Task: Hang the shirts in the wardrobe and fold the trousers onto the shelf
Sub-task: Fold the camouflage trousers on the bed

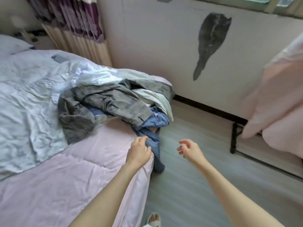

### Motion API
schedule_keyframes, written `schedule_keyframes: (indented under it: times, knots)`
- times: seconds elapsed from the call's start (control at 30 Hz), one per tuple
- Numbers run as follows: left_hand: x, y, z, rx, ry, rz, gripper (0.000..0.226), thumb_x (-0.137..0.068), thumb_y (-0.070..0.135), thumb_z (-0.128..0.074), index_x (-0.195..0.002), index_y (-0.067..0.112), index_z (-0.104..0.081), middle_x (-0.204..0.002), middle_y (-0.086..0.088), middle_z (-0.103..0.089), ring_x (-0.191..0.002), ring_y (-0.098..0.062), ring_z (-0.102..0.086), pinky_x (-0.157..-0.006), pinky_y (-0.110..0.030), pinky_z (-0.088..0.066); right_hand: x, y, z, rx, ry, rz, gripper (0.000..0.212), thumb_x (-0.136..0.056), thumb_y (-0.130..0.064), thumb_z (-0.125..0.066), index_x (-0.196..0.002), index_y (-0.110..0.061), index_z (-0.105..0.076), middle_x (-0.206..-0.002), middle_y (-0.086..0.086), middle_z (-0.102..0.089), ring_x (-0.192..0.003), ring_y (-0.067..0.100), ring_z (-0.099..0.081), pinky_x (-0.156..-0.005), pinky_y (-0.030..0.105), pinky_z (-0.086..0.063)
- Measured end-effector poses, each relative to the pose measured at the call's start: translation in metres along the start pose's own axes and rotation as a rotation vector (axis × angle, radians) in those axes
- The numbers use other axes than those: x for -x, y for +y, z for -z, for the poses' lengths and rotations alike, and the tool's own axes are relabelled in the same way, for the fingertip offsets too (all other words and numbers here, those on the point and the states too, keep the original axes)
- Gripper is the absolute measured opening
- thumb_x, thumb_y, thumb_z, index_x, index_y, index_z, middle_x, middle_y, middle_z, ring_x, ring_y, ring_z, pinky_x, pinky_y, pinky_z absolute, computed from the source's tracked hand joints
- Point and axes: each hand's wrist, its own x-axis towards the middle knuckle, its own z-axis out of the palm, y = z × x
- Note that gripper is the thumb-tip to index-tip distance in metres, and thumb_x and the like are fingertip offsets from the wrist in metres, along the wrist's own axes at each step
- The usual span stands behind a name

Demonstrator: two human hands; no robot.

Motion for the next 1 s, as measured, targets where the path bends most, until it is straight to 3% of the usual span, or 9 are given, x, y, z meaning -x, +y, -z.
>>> schedule_keyframes:
  times: [0.2,0.27,0.47,0.57,0.67,0.73,0.83,0.93,1.0]
  knots:
    - [-0.080,-0.035,0.010,-0.065,-0.043,0.143,0.051,-0.091,0.023,-0.049,-0.140,0.016,-0.034,-0.143,-0.007,-0.034,-0.127,-0.028,-0.037,-0.105,-0.036,-0.033,-0.115,-0.020,-0.041,0.062,-0.106,-0.033,0.036,-0.090,-0.005,-0.042,-0.124,-0.004,-0.050,-0.116,0.017,-0.060,-0.094,0.020,-0.052,-0.085,0.035,-0.045]
    - [-0.119,-0.048,0.020,-0.099,-0.013,0.192,0.054,-0.092,0.027,-0.048,-0.142,0.019,-0.030,-0.148,-0.004,-0.027,-0.131,-0.027,-0.032,-0.105,-0.038,-0.033,-0.161,-0.030,-0.062,0.089,-0.159,-0.030,0.039,-0.089,-0.007,-0.042,-0.128,-0.006,-0.048,-0.113,0.014,-0.058,-0.092,0.020,-0.051,-0.084,0.037,-0.045]
    - [-0.230,-0.080,0.013,-0.279,-0.101,0.263,0.065,-0.091,0.032,-0.051,-0.147,0.024,-0.019,-0.156,-0.002,-0.011,-0.143,-0.024,-0.009,-0.110,-0.044,-0.024,-0.302,-0.037,-0.117,0.138,-0.252,-0.052,0.032,-0.088,-0.006,-0.040,-0.117,-0.019,-0.044,-0.093,-0.005,-0.049,-0.086,0.020,-0.053,-0.067,0.016,-0.038]
    - [-0.264,-0.096,-0.009,-0.296,-0.229,0.315,0.069,-0.091,0.031,-0.052,-0.148,0.025,-0.014,-0.157,-0.002,-0.003,-0.144,-0.025,-0.002,-0.112,-0.045,-0.022,-0.355,-0.034,-0.137,0.184,-0.277,-0.059,0.023,-0.089,-0.008,-0.043,-0.110,-0.014,-0.051,-0.101,-0.004,-0.051,-0.092,0.013,-0.053,-0.076,0.012,-0.038]
    - [-0.278,-0.108,-0.023,-0.306,-0.316,0.343,0.074,-0.090,0.031,-0.054,-0.149,0.028,-0.009,-0.158,0.001,0.004,-0.145,-0.025,0.006,-0.114,-0.047,-0.017,-0.389,-0.033,-0.149,0.122,-0.325,-0.161,0.058,-0.090,-0.015,-0.048,-0.144,-0.011,-0.026,-0.143,0.007,-0.040,-0.125,0.021,-0.043,-0.094,0.025,-0.034]
    - [-0.283,-0.118,-0.030,-0.317,-0.367,0.354,0.076,-0.090,0.032,-0.056,-0.149,0.029,-0.008,-0.158,0.002,0.005,-0.145,-0.024,0.009,-0.114,-0.049,-0.013,-0.406,-0.036,-0.157,0.081,-0.381,-0.241,0.071,-0.090,-0.019,-0.053,-0.148,-0.013,-0.013,-0.147,0.007,-0.035,-0.130,0.023,-0.039,-0.097,0.027,-0.033]
    - [-0.283,-0.129,-0.035,-0.329,-0.405,0.362,0.081,-0.088,0.033,-0.058,-0.149,0.029,-0.004,-0.158,0.002,0.005,-0.144,-0.023,0.013,-0.115,-0.050,-0.010,-0.414,-0.039,-0.170,0.136,-0.443,-0.251,0.068,-0.087,-0.023,-0.060,-0.144,-0.009,-0.025,-0.139,0.011,-0.044,-0.124,0.026,-0.046,-0.104,0.041,-0.038]
    - [-0.277,-0.131,-0.035,-0.282,-0.399,0.371,0.093,-0.083,0.043,-0.062,-0.149,0.029,0.002,-0.158,0.003,0.004,-0.143,-0.025,0.016,-0.115,-0.051,-0.006,-0.405,-0.052,-0.174,0.196,-0.386,-0.146,0.030,-0.084,-0.019,-0.060,-0.112,-0.008,-0.055,-0.108,0.008,-0.062,-0.102,0.026,-0.058,-0.088,0.038,-0.047]
    - [-0.270,-0.128,-0.034,-0.139,-0.359,0.398,0.107,-0.074,0.055,-0.067,-0.148,0.031,0.007,-0.158,0.003,0.004,-0.143,-0.024,0.017,-0.115,-0.052,-0.005,-0.389,-0.065,-0.170,0.127,-0.385,-0.047,0.005,-0.084,-0.013,-0.058,-0.088,-0.011,-0.057,-0.082,0.001,-0.060,-0.082,0.021,-0.056,-0.068,0.030,-0.043]
